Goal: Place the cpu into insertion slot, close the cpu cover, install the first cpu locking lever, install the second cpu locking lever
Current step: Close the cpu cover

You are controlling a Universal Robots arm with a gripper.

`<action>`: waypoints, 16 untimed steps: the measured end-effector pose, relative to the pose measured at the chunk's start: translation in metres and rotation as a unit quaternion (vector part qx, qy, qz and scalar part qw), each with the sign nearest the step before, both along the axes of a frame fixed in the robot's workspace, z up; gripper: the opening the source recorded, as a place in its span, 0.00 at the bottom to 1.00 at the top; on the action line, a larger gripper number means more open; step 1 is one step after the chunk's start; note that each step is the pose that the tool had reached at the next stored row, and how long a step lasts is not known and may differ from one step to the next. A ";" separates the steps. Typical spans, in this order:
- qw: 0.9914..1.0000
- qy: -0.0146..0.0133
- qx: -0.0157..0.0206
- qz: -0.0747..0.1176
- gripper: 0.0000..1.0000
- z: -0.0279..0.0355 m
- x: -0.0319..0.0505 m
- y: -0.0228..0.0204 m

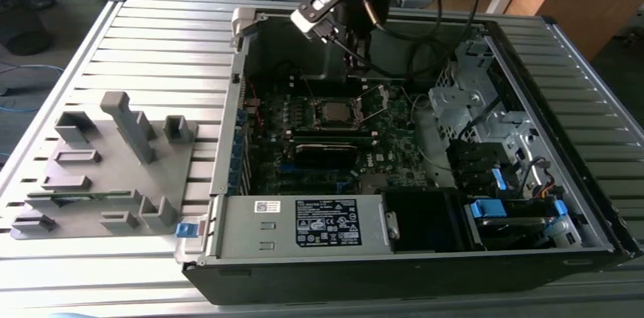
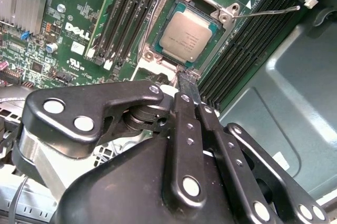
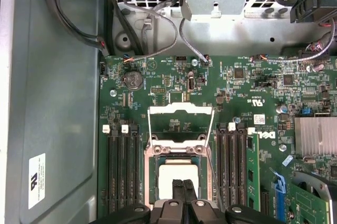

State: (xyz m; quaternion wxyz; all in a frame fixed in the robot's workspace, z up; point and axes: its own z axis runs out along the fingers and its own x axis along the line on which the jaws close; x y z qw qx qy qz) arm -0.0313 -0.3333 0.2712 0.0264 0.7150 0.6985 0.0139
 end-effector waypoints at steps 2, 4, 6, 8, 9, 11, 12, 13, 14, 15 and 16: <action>1.000 0.000 0.000 0.000 0.11 0.0000 0.0015 0.0000; 1.000 0.000 0.000 0.000 0.11 -0.0001 0.0035 0.0000; 1.000 0.000 0.000 0.000 0.11 -0.0001 0.0057 0.0000; 1.000 0.000 0.000 0.000 0.11 -0.0001 0.0073 0.0000; 1.000 0.000 0.000 0.000 0.11 -0.0001 0.0074 0.0000; 1.000 0.000 0.000 0.000 0.11 -0.0001 0.0075 0.0000; 1.000 0.000 0.000 0.000 0.11 -0.0001 0.0075 0.0000; 1.000 0.000 0.000 0.000 0.11 -0.0001 0.0075 0.0000; 1.000 0.000 0.000 0.000 0.11 -0.0001 0.0076 0.0000; 1.000 0.000 0.000 0.000 0.11 -0.0001 0.0076 0.0000; 1.000 0.000 0.000 0.000 0.11 -0.0001 0.0076 0.0000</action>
